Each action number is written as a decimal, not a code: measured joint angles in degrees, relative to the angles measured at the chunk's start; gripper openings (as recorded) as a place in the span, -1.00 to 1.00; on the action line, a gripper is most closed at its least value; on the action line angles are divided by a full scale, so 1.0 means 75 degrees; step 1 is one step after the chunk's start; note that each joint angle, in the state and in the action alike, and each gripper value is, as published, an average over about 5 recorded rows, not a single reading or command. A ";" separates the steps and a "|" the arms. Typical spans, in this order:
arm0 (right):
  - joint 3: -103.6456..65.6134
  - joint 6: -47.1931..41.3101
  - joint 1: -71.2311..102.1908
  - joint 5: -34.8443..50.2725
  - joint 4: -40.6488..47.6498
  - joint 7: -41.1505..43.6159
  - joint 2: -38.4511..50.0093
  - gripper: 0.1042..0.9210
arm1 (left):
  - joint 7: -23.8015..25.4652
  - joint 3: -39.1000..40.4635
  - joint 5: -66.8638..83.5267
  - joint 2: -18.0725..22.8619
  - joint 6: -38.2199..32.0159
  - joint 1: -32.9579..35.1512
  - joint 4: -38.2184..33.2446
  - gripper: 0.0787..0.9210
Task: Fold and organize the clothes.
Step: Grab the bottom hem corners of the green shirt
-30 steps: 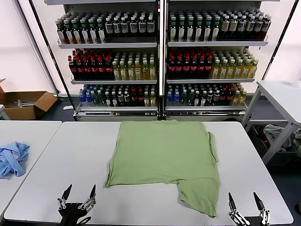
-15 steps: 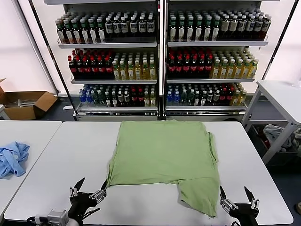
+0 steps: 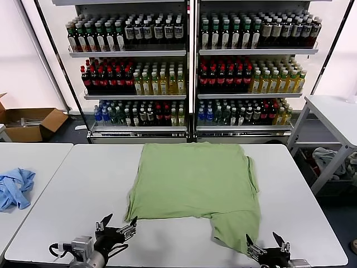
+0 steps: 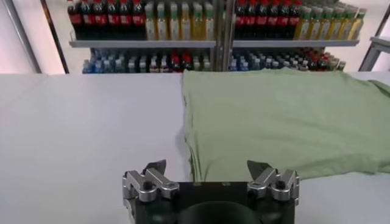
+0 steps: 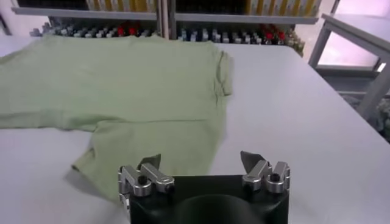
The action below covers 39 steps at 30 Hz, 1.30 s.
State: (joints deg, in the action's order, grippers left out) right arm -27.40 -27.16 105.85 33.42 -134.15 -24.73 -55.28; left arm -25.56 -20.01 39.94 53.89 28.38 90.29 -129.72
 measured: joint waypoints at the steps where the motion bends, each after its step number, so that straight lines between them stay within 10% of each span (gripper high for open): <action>1: 0.0024 -0.0010 -0.0018 -0.0018 0.0010 0.0008 -0.0006 0.76 | -0.0003 0.0041 0.0013 0.0019 0.0008 -0.0057 0.0049 0.77; 26: 0.0355 -0.0079 -0.0324 -0.0085 0.0326 0.0099 -0.0111 0.76 | 0.0055 0.0593 0.0153 0.0303 -0.0187 -0.1083 0.1401 0.76; 39: 0.0501 0.0077 -0.0333 -0.0126 0.0496 0.0098 -0.0128 0.22 | 0.0223 0.0773 0.0047 0.0327 -0.0440 -0.1078 0.1635 -0.02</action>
State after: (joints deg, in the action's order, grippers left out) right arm -23.64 -26.58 103.35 32.48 -130.43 -24.00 -56.23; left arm -23.89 -14.21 40.30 56.34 25.08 82.20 -117.46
